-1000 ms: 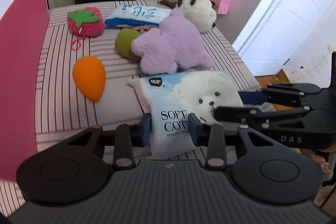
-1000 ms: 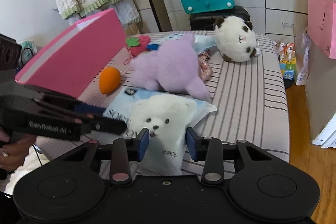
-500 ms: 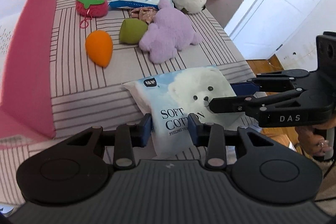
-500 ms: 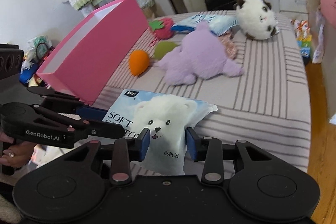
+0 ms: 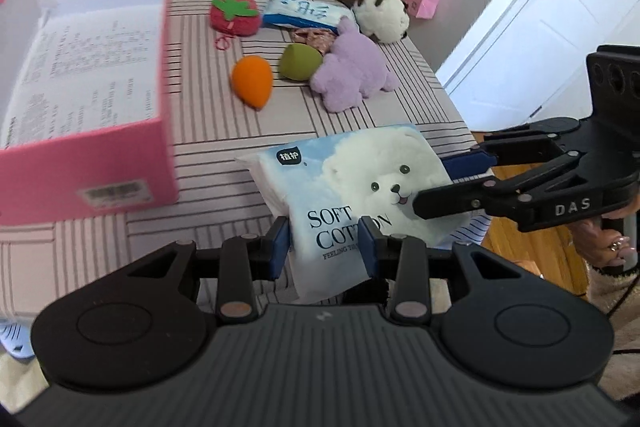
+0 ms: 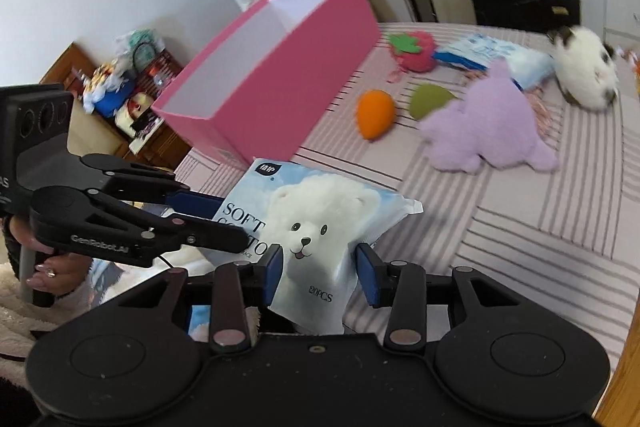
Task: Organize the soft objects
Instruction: 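Lift the SOFT COTTON bag with the left tool toward the pink box, then lower the bag into the pink box and open the left tool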
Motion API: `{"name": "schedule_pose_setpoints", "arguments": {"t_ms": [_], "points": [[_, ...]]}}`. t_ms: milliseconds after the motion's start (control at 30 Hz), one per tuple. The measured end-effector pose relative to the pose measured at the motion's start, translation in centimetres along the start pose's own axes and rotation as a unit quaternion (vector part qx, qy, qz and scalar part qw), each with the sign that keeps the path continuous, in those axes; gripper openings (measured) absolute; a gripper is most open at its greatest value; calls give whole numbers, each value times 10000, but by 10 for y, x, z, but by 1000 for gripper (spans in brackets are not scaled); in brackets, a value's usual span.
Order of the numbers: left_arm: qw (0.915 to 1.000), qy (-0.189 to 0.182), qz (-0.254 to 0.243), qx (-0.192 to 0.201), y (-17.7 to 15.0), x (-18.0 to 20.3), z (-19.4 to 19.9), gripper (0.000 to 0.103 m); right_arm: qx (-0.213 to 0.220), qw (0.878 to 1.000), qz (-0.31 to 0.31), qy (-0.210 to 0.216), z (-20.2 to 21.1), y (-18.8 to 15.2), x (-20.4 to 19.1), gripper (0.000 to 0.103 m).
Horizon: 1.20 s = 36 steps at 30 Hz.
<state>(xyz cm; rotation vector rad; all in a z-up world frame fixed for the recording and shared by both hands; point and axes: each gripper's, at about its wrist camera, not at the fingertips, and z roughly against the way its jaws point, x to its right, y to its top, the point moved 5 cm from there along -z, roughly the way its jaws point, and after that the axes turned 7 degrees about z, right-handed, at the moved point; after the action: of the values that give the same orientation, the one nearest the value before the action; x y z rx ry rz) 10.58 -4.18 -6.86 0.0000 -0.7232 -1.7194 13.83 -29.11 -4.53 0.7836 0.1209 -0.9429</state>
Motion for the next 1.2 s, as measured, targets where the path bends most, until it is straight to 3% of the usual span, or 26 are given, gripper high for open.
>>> {"name": "schedule_pose_setpoints", "arguments": {"t_ms": [367,667,767,933,1200], "points": [[9987,52,-15,509,-16,-16,63,38,146,9983,552,119,3,31,-51,47],[9939,61,220,1077,3,-52,94,38,609,9906,1224,6,0,71,-83,47],[9904,9,206,1367,12,-56,108,38,672,9883,1369,-79,-3,87,-85,45],[9814,182,181,1905,40,-69,125,38,672,9843,1611,-274,-21,122,-84,27],[9716,592,346,2263,103,-106,111,38,613,9770,1881,-801,-73,184,-70,22]]}}
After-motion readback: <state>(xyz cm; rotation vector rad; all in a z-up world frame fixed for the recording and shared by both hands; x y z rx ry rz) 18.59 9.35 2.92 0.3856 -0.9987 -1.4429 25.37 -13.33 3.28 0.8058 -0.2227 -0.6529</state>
